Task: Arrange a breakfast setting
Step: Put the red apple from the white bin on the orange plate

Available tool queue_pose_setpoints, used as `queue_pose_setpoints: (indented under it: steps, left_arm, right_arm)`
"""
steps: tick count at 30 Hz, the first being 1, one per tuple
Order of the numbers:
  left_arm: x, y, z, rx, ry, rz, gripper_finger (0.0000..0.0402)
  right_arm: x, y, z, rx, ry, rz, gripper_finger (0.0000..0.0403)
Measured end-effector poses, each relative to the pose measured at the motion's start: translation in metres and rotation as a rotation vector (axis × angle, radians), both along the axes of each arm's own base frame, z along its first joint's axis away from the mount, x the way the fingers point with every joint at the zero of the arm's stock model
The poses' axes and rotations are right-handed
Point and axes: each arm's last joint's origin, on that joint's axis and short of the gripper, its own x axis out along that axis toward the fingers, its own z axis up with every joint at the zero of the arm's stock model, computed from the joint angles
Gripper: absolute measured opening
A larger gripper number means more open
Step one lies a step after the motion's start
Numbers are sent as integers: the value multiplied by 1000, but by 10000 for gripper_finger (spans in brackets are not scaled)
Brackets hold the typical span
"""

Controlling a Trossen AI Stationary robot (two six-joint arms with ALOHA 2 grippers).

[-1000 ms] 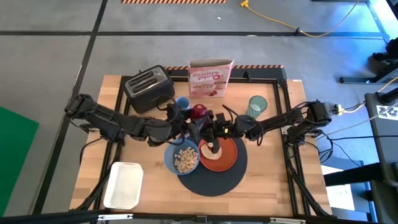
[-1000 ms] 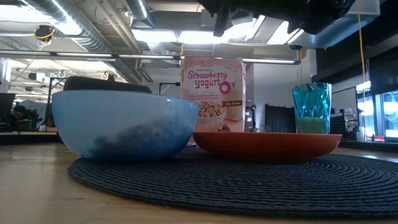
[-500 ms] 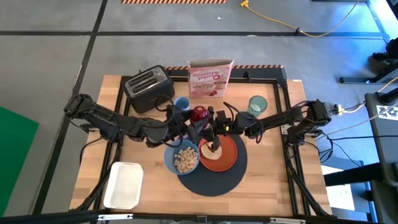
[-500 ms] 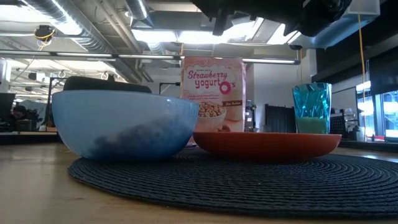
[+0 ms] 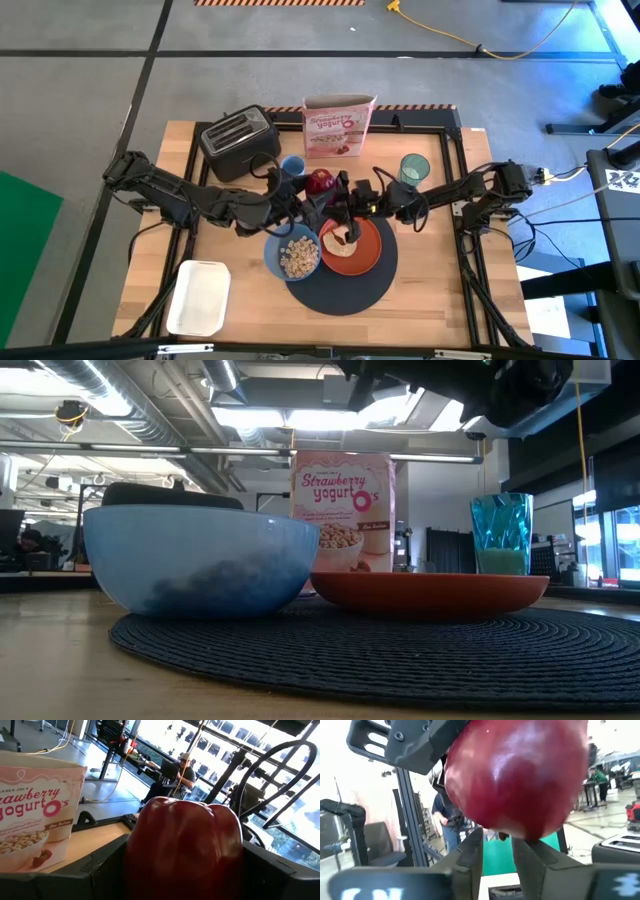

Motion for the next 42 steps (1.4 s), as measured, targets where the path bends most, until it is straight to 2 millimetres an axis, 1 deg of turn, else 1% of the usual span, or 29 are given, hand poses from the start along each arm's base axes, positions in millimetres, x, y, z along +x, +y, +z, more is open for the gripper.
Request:
queue_pose_setpoints:
  steps: [5,9,13,19,22,24,28,29,32,35,42]
  left_arm:
    - [0,0,0,1,2,1,304]
    - [0,0,-1,4,10,0,304]
    - [2,0,-3,8,21,3,304]
    - [2,0,-4,19,33,-1,304]
    - [2,0,-4,47,52,-8,304]
    - [2,-1,-4,51,59,-11,304]
    - [2,-1,-5,65,71,-15,304]
    - [2,-1,-5,72,79,-17,304]
    - [2,-2,-5,76,84,-37,305]
    - [2,-2,-6,82,90,-46,309]
    - [3,-2,-8,168,158,-68,325]
  right_arm:
    - [-2,0,-2,5,-7,-11,54]
    - [-2,0,-1,-6,-11,20,41]
    - [-2,1,-1,-12,-22,45,48]
    - [-3,2,0,2,-28,68,76]
    - [-3,2,0,7,-32,73,77]
    - [-3,2,1,16,-31,72,66]
    - [-3,1,0,31,-25,71,14]
    - [-3,1,0,30,-22,71,8]
    - [-3,1,0,36,-19,61,11]
    - [-2,1,-2,39,-4,48,4]
    - [-1,0,-4,30,21,11,3]
